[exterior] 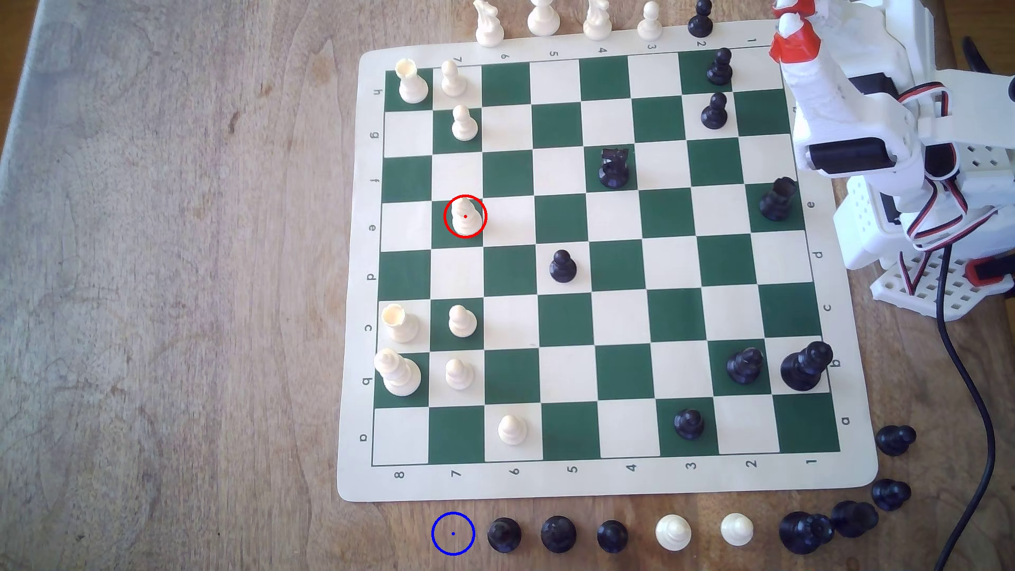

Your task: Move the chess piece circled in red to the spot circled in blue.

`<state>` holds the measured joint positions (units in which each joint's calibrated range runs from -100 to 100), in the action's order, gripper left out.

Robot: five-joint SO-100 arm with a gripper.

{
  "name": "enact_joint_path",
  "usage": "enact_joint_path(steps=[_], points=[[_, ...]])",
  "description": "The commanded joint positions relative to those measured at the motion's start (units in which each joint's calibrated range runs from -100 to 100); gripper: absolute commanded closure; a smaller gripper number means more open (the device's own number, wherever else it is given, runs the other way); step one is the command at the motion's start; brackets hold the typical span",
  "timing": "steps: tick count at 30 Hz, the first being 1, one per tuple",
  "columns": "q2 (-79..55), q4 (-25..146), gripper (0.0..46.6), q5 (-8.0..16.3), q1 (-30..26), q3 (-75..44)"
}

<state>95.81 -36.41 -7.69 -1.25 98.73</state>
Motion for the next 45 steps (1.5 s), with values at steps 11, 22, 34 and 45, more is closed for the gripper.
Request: enact_joint_path(steps=[11,22,34,45], points=[[0.0,-4.5,46.4,0.6,4.8,-6.4],[-5.9,39.2,46.4,0.7,5.8,-29.9],[-22.6,54.4,46.0,0.8,6.2,-43.4],[-39.1,67.9,43.1,4.4,5.3,-56.7]])
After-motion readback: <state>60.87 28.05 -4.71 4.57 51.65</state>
